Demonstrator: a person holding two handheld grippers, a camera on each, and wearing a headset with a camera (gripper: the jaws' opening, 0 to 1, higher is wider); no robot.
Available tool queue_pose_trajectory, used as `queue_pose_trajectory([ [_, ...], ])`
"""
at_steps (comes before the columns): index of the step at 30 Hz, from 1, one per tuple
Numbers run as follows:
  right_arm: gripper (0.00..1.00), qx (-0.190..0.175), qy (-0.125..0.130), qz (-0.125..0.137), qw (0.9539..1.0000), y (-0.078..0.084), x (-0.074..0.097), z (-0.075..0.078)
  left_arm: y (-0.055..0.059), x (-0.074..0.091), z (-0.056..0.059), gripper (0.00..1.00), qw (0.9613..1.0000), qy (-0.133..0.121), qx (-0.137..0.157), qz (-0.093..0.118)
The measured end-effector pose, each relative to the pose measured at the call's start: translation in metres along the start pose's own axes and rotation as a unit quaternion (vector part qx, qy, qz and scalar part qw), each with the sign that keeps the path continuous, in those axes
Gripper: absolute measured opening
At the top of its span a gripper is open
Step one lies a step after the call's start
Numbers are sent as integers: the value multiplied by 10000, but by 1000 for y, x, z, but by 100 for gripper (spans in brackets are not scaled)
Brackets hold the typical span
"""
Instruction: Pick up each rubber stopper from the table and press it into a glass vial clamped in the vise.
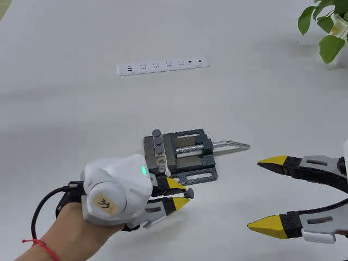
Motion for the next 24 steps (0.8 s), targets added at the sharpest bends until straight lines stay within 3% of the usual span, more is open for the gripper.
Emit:
queue_pose_trajectory([
  [11, 60, 243, -300, 216, 9990, -39, -10, -8, -29, 23, 7, 5, 9976, -212, 347, 559],
  [18, 48, 397, -601, 289, 9970, -64, -20, -16, -34, 28, 12, 5, 9954, -244, 457, 805],
  [24, 38, 600, -869, 157, 9943, -75, -28, -26, -43, 36, 14, 5, 9927, -298, 579, 1011],
])
Point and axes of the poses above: the centre of the closed fingertips' face, and the gripper's own axes: x roughly backward along the fingers, z roughly to its right, y roughly out of its underside, the point moved 5 cm from there along x, roughly backward along the fingers, and after that the axes turned 4 degrees about -x, right-handed, at the moved point
